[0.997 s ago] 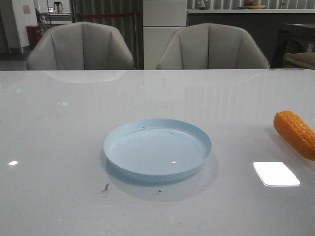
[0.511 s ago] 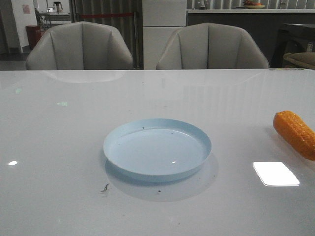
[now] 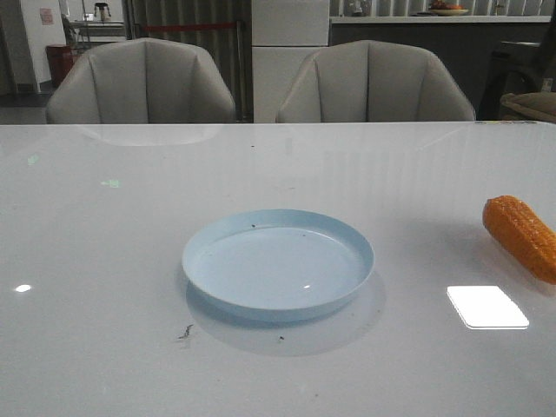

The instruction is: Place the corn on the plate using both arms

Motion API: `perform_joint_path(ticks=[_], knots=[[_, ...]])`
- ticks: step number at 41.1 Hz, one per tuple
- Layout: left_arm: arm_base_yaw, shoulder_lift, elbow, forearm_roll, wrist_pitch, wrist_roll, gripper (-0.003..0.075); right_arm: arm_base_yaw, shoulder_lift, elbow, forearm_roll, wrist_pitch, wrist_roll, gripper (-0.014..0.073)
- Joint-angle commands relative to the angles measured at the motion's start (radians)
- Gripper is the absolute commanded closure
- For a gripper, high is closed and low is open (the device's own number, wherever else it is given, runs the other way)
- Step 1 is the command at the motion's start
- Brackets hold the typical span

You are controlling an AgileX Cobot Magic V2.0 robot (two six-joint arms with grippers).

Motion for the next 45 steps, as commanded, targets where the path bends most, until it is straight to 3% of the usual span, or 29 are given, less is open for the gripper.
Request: perform_joint_path(ticks=[1,17,37,45], knots=[[0.02,-0.028,-0.027,0.02,-0.065,-0.003,0.0392,0.0,0.066,-0.093,0.005,0.0,-0.006,0.0051],[0.02,-0.033,-0.027,0.017,-0.063,-0.003,0.0392,0.0,0.345,-0.157,0.004,0.05,-0.003,0.0049],[0.02,-0.033,-0.027,0.017,-0.059,-0.003,0.0392,0.0,0.46,-0.156,-0.004,0.039,-0.003,0.0057],[0.02,-0.033,-0.027,0.017,-0.059,-0.003,0.0392,0.003,0.46,-0.197,-0.004,0.048,-0.003,0.0203]])
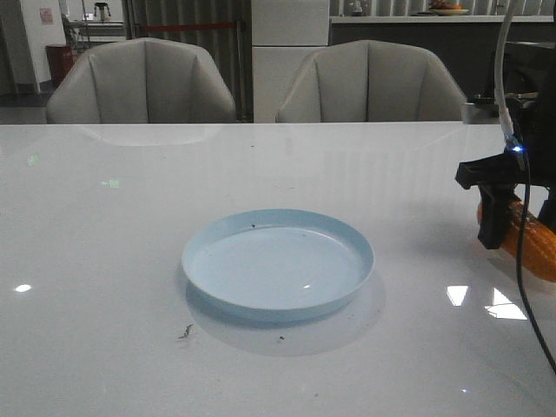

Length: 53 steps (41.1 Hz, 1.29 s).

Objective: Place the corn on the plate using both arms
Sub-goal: 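Close the right gripper on the corn cob and lift it, then carry the corn cob over the plate and lower it, then open the right gripper and raise it away from the corn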

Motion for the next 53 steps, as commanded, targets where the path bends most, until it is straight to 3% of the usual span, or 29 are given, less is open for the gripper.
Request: perform_joint_path(ticks=[1,10,19,28,38,46,53], knots=[[0.002,-0.009,-0.027,0.015,-0.063,-0.005,0.0392,0.003,-0.053,-0.069,-0.004,-0.013,-0.005,0.0219],[0.002,-0.009,-0.027,0.015,-0.063,-0.005,0.0392,0.041,-0.053,-0.232,-0.004,0.056,-0.006,0.0274],[0.002,-0.009,-0.027,0.015,-0.064,-0.005,0.0392,0.19,-0.052,-0.385,-0.004,0.078,-0.047,0.0274],[0.002,-0.009,-0.027,0.015,-0.066,-0.005,0.0392,0.371,-0.032,-0.406,-0.004,0.08,-0.071,0.0274],[0.002,-0.009,-0.027,0.015,-0.066,-0.005,0.0392,0.49,0.041,-0.405,-0.004,0.103,-0.089,0.0269],[0.002,-0.009,-0.027,0.015,-0.066,-0.005,0.0392,0.517,0.108,-0.405,-0.004,0.118,-0.089,0.018],[0.002,-0.009,-0.027,0.015,-0.066,-0.005,0.0392,0.517,0.145,-0.405,-0.004,0.124,-0.089,0.001]])
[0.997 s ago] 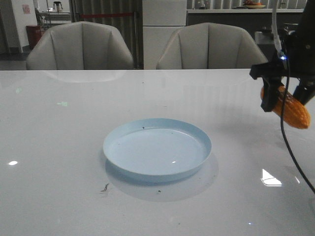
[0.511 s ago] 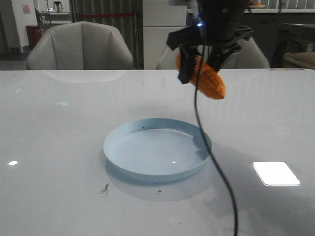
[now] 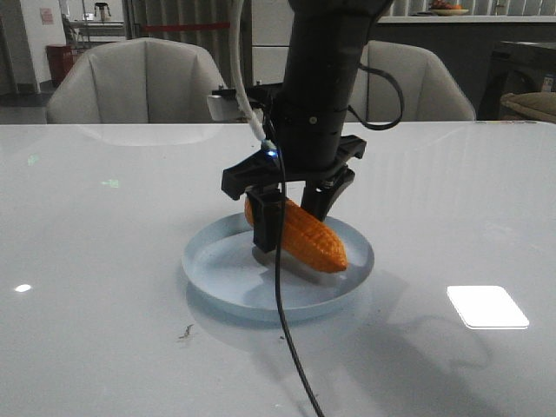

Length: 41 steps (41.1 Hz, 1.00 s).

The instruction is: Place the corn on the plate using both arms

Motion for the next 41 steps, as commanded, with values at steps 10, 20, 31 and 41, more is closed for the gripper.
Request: perform_joint_path(ticks=[10,20,31,41], knots=[[0.002,-0.009,-0.027,0.015,-0.068,-0.005,0.0392,-0.002,-0.045,-0.095,-0.019,0.075,-0.007,-0.0021],[0.002,-0.009,-0.027,0.015,-0.068,-0.005,0.0392,-0.067,-0.126,-0.337,-0.025,0.205,0.057,-0.0021],[0.002,-0.009,-0.027,0.015,-0.068,-0.005,0.0392,-0.278,-0.392,-0.384,-0.024,0.255,0.075,-0.0021],[0.002,-0.009,-0.027,0.015,-0.068,-0.005,0.0392,-0.514,-0.674,-0.22,-0.024,0.244,0.075,-0.0021]])
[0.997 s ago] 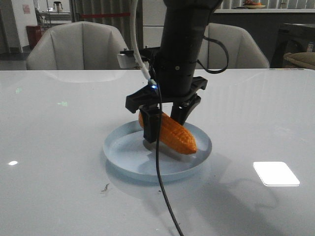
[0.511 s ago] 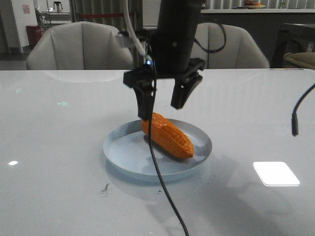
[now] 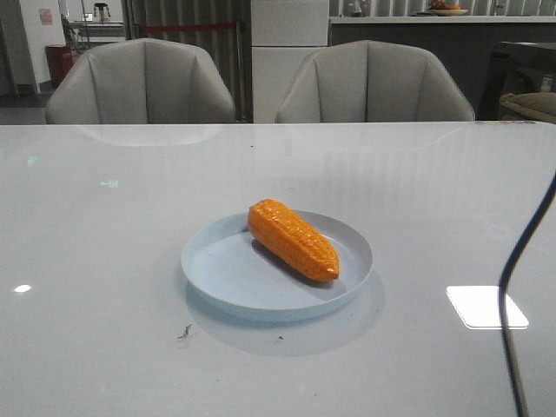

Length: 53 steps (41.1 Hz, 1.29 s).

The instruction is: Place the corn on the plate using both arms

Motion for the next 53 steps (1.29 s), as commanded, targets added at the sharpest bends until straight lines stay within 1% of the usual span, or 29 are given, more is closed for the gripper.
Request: perform_joint_path(ticks=[1,6,9,13,18,21,26,39,41,44,50,51,53], knots=[[0.002,-0.009,-0.027,0.015,-0.068,-0.005,0.0392,-0.088,-0.168,0.089,-0.003,-0.054,-0.005,-0.0021],[0.002,-0.009,-0.027,0.015,-0.068,-0.005,0.0392,-0.169,-0.352,0.314,-0.003,-0.13,-0.01,-0.0021],[0.002,-0.009,-0.027,0.015,-0.068,-0.005,0.0392,-0.189,-0.462,0.462,-0.003,-0.188,-0.03,-0.0021],[0.002,-0.009,-0.027,0.015,-0.068,-0.005,0.0392,-0.189,-0.608,0.669,-0.004,-0.263,-0.034,-0.0021],[0.002,-0.009,-0.027,0.015,-0.068,-0.005,0.0392,-0.189,-0.727,0.85,0.001,-0.293,-0.034,-0.0021],[0.002,-0.009,-0.027,0.015,-0.068,-0.005,0.0392,-0.189,-0.775,0.927,0.001,-0.292,-0.034,-0.0021],[0.002,-0.009,-0.027,0.015,-0.068,-0.005,0.0392,-0.189,-0.819,0.983,0.001,-0.291,-0.034,-0.0021],[0.002,0.004,-0.027,0.011,-0.068,-0.005,0.0396,-0.189,-0.821,0.985,0.001,-0.278,-0.034,-0.0021],[0.002,0.006,-0.027,0.009,-0.068,-0.005,0.0415,-0.189,-0.821,0.985,0.001,-0.278,-0.034,-0.0021],[0.002,0.007,-0.027,0.003,-0.068,-0.005,0.0468,-0.189,-0.821,0.985,0.001,-0.278,-0.034,-0.0021],[0.002,0.007,-0.027,-0.019,-0.068,-0.005,0.0613,-0.189,-0.821,0.985,0.001,-0.278,-0.033,-0.0021],[0.002,0.007,-0.027,-0.019,-0.068,-0.005,0.0629,-0.189,-0.821,0.985,0.001,-0.278,-0.033,-0.0021],[0.002,0.007,-0.027,-0.019,-0.068,-0.005,0.0628,-0.189,-0.821,0.985,0.001,-0.278,-0.033,-0.0021]])
